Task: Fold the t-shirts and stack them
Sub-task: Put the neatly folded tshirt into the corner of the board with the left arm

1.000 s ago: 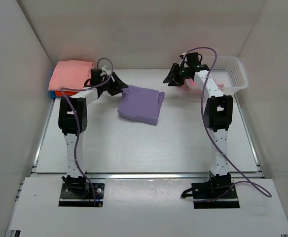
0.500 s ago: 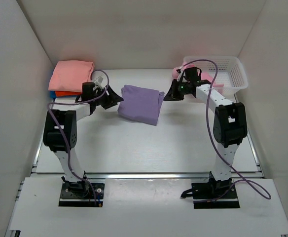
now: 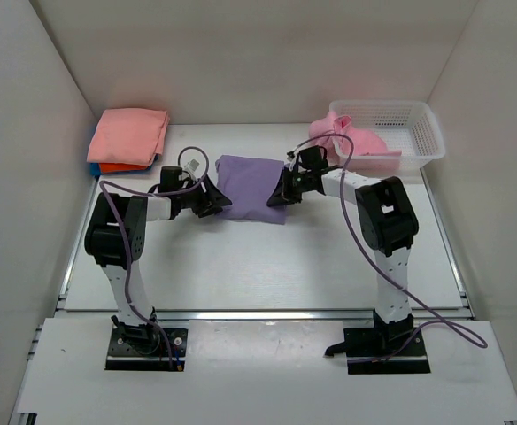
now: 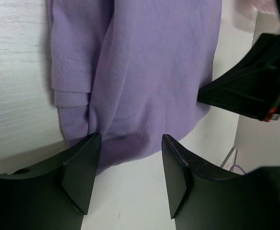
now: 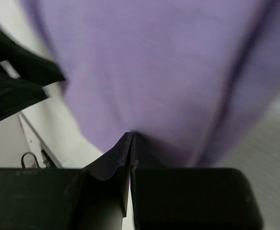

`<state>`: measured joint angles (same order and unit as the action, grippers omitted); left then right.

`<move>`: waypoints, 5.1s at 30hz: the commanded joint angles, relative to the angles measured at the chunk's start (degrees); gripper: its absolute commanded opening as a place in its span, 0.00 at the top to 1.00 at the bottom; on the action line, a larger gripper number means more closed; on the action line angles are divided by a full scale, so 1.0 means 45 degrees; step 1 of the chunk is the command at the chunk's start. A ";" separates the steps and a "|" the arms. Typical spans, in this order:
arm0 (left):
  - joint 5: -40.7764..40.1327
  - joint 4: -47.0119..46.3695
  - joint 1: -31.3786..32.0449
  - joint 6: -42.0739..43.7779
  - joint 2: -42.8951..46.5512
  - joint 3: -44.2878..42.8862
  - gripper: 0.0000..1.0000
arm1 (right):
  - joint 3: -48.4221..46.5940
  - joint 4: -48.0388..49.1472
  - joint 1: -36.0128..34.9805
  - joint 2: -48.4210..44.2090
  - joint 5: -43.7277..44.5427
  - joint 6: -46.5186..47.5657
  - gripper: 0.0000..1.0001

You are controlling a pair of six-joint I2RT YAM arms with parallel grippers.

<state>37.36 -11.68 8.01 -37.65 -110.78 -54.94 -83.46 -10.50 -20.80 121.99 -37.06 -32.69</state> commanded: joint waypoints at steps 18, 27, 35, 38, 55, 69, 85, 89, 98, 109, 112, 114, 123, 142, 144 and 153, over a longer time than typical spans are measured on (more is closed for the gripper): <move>-0.1448 0.3711 0.1150 0.1804 0.3052 0.2188 0.61 | 0.3330 -0.3468 -0.0045 -0.2127 0.3021 0.0329 1.00; -0.3318 0.2497 0.0682 0.2328 0.5204 0.2366 0.01 | 0.3977 -0.2276 -0.0261 -0.4626 0.2260 0.0584 1.00; -0.4592 0.4003 0.1128 0.3756 0.2824 -0.0153 0.02 | 0.4053 -0.2686 -0.0282 -0.6463 0.2357 0.0331 1.00; -0.4650 0.4178 0.1441 0.3815 0.1458 -0.1072 0.01 | 0.4444 -0.2414 -0.0105 -0.7010 0.2181 -0.0001 1.00; -0.6898 0.7498 0.3064 0.4871 -0.0675 -0.3065 0.40 | 0.5617 -0.1397 0.1241 -0.8300 0.1264 -0.0529 1.00; -0.9354 0.8416 0.1796 0.6705 -0.0264 -0.6731 1.00 | 0.5872 -0.2099 0.1672 -0.9414 0.1047 -0.0061 1.00; -1.2522 0.9431 -0.0469 0.9908 -0.4892 -1.7020 1.00 | 0.3996 -0.3252 0.2336 -1.0021 0.1165 0.0233 1.00; -1.1626 0.9198 -0.1621 0.9422 -0.5207 -1.8823 1.00 | 0.3781 -0.3311 0.2375 -0.9552 0.1127 0.0369 1.00; -0.9732 0.8768 -0.3945 0.8445 -0.5069 -2.0015 1.00 | 0.3315 -0.3212 0.2083 -0.8108 0.1028 0.0349 1.00; -0.7386 0.7384 -0.5139 0.6532 -0.5050 -1.9806 1.00 | 0.2064 -0.3681 0.1360 -0.6621 0.1106 0.0389 1.00; -0.7580 0.7186 -0.5218 0.6627 -0.5341 -1.9686 1.00 | 0.2004 -0.3817 0.1204 -0.6563 0.1145 0.0427 1.00; -0.8259 0.7263 -0.5314 0.6628 -0.5537 -1.9686 0.74 | 0.2140 -0.3954 0.1341 -0.6543 0.1222 0.0447 1.00; -1.1078 0.8143 -0.5667 0.5653 -0.4487 -1.8675 0.01 | 0.2082 -0.4131 0.1008 -0.6563 0.1768 0.0428 1.00; -0.2815 1.1421 -0.2836 0.4752 0.1141 -0.8444 0.02 | 0.0792 -0.8527 0.2023 -0.7088 0.6653 0.3259 0.90; -0.3961 1.1367 -0.2330 0.5103 0.2017 -0.7059 0.01 | 0.1279 -0.8253 0.2044 -0.7441 0.6478 0.3260 0.92; -0.6973 0.9800 0.0347 0.6529 0.6727 -0.0959 0.01 | 0.1203 -0.8663 0.1517 -0.7364 0.7161 0.3612 0.93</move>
<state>10.81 35.03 6.74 -11.57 -85.76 -60.99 -77.76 -49.06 -12.73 90.32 -6.74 -17.72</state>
